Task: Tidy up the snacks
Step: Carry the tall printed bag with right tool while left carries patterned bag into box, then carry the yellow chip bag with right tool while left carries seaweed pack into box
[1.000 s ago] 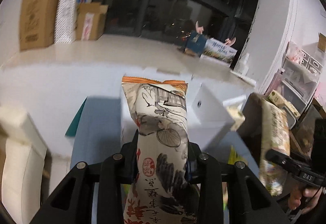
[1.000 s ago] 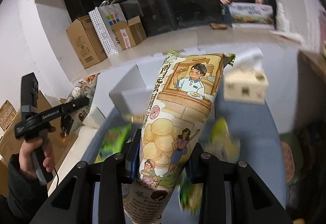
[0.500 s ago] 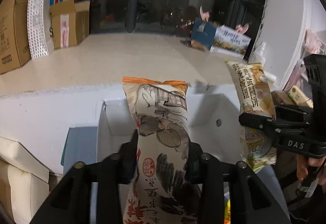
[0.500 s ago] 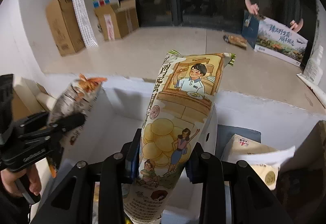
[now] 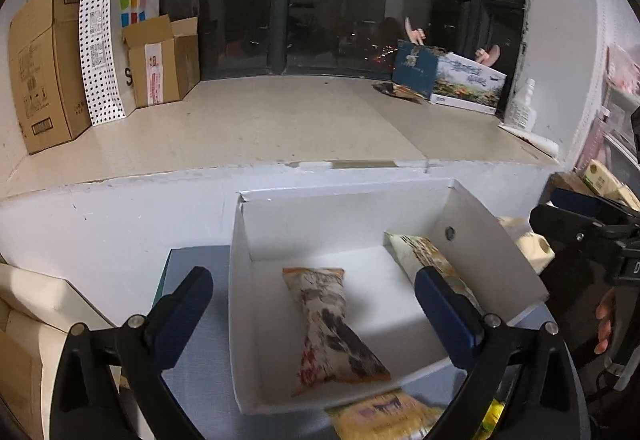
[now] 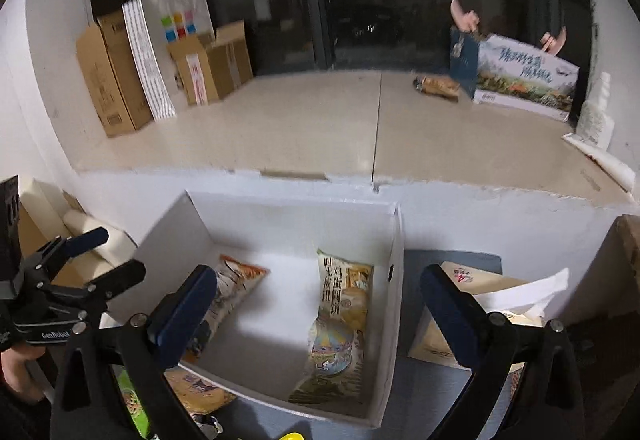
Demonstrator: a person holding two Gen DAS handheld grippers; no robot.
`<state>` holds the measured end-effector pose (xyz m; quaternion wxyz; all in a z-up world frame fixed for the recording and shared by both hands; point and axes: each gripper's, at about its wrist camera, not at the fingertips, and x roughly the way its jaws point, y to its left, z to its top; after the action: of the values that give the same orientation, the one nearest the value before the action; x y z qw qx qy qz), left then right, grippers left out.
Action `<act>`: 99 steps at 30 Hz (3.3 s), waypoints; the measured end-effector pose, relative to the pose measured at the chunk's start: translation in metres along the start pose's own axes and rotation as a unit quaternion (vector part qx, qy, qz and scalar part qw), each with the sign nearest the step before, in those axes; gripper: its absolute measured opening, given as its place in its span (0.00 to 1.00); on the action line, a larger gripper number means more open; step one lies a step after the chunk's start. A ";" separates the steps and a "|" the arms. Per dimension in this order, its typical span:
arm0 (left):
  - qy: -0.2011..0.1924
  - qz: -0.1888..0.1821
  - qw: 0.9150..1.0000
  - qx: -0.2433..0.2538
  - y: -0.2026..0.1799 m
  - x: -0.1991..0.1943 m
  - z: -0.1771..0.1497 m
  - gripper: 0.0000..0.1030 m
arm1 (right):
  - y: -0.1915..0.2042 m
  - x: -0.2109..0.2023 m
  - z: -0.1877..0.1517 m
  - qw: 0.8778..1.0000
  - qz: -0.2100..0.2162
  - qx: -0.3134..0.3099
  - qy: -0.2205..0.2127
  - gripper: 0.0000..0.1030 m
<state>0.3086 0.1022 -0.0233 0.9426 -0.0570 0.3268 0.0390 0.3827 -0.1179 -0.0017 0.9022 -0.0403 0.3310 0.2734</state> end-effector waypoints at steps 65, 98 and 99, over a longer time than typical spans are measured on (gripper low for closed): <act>-0.011 -0.082 0.996 -0.035 -0.025 -0.188 -0.211 1.00 | -0.039 -0.030 -0.206 0.988 0.007 0.124 0.092 0.57; 0.027 -0.046 0.998 -0.037 -0.012 -0.122 -0.175 0.69 | 0.009 -0.164 -0.214 0.997 0.040 0.068 -0.028 0.57; 0.009 -0.050 0.998 -0.034 -0.012 -0.130 -0.167 0.69 | 0.012 -0.162 -0.210 0.997 0.044 0.064 -0.029 0.57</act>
<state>0.1058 0.0639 -0.0717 0.9377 -0.1059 0.3308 0.0021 0.1533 -0.2367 -0.0633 0.8994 0.0399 0.3230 0.2919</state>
